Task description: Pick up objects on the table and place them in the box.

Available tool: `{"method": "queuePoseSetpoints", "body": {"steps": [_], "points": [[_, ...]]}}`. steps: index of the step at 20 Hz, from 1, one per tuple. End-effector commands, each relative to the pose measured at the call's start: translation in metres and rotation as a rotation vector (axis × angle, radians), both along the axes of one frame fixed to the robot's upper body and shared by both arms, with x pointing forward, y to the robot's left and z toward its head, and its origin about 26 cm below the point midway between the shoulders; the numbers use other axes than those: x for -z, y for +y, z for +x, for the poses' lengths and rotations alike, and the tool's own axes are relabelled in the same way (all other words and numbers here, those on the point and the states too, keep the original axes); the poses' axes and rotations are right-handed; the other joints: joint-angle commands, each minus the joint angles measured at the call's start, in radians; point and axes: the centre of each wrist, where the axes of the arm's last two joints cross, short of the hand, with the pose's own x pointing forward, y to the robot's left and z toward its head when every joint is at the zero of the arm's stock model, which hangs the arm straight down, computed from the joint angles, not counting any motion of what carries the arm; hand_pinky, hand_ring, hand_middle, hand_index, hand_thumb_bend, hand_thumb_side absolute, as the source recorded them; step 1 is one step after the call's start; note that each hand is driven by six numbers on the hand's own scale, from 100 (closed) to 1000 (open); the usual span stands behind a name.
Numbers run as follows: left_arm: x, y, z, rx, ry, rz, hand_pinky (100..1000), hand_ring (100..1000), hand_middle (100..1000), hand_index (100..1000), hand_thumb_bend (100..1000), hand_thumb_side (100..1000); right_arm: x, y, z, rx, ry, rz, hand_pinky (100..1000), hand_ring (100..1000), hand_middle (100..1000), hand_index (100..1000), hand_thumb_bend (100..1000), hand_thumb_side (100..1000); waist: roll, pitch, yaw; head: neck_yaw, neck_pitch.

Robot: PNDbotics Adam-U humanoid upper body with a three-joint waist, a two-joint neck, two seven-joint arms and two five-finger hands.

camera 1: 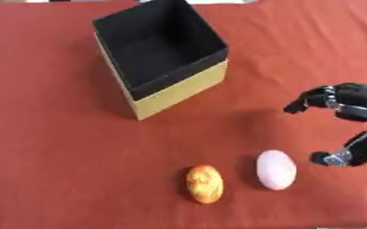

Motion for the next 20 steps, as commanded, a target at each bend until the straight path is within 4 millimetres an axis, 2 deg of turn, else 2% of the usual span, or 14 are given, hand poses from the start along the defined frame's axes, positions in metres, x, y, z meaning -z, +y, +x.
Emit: {"method": "queuePoseSetpoints", "body": {"steps": [1,11,16,20], "points": [[-0.008,0.001,-0.003,0.002,-0.024,0.025,627,927,782,863,100,396,-0.006,0.003,-0.002,-0.005,-0.023,-0.029,868,814,784,917,462,149,0.000,-0.018,0.001,-0.003,0.005],[-0.008,0.000,-0.003,0.005,-0.023,0.028,626,928,782,863,100,394,0.004,0.014,-0.002,-0.038,-0.013,-0.015,839,777,738,886,421,174,0.000,-0.016,0.008,-0.004,0.005],[-0.008,0.000,-0.003,0.006,-0.020,0.031,626,928,783,863,100,396,0.008,0.016,-0.003,-0.039,-0.020,-0.033,815,737,667,837,441,177,0.001,-0.018,0.007,-0.006,0.005],[-0.008,0.000,-0.003,0.005,-0.017,0.032,626,929,783,863,100,398,0.013,0.018,-0.004,-0.041,-0.019,-0.041,789,702,621,814,416,183,0.002,-0.018,0.006,-0.008,0.005]]}}
